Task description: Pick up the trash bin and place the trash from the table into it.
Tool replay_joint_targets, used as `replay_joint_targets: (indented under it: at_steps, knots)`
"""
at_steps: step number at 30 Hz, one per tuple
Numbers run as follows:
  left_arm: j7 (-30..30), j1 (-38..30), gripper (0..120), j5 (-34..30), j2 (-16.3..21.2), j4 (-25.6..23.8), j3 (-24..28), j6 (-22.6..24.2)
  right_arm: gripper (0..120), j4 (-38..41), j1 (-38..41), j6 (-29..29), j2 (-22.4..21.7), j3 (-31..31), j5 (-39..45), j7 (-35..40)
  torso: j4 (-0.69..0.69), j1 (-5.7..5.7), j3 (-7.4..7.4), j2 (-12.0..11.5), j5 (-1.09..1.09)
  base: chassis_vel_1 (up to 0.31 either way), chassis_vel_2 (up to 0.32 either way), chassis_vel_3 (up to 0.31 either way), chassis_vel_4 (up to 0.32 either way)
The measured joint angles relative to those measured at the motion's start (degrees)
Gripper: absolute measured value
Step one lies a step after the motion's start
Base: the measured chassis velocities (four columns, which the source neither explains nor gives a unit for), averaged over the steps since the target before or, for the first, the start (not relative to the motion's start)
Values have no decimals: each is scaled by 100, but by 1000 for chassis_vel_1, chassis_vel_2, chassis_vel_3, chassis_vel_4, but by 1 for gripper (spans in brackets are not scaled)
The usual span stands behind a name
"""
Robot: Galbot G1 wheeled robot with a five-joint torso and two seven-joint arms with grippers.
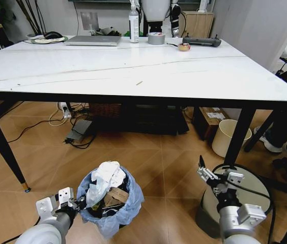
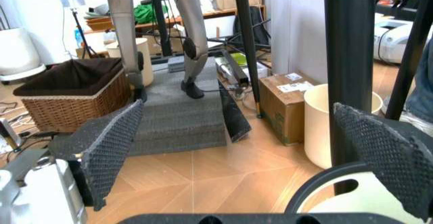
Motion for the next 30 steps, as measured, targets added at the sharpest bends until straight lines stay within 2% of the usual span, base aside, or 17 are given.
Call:
replay_joint_targets:
  at_steps: [7,15,22,30]
  knots:
    - [0,-5,0,12,-7,2,2,0,100,121,24,-62,-12,-30,127,42,0,-37,-149,-184,0,0,0,0,0]
    - [0,-2,0,45,-31,27,33,0,100,333,12,-139,-35,-36,175,69,0,-60,-252,-313,0,0,0,0,0]
    - [-28,-12,0,62,-58,26,61,0,100,496,-27,-175,-115,38,208,107,0,-69,-440,-510,0,0,0,0,0]
    - [-32,-24,0,64,-62,-11,65,0,100,569,-68,-179,-106,42,194,112,0,-66,-515,-578,0,0,0,0,0]
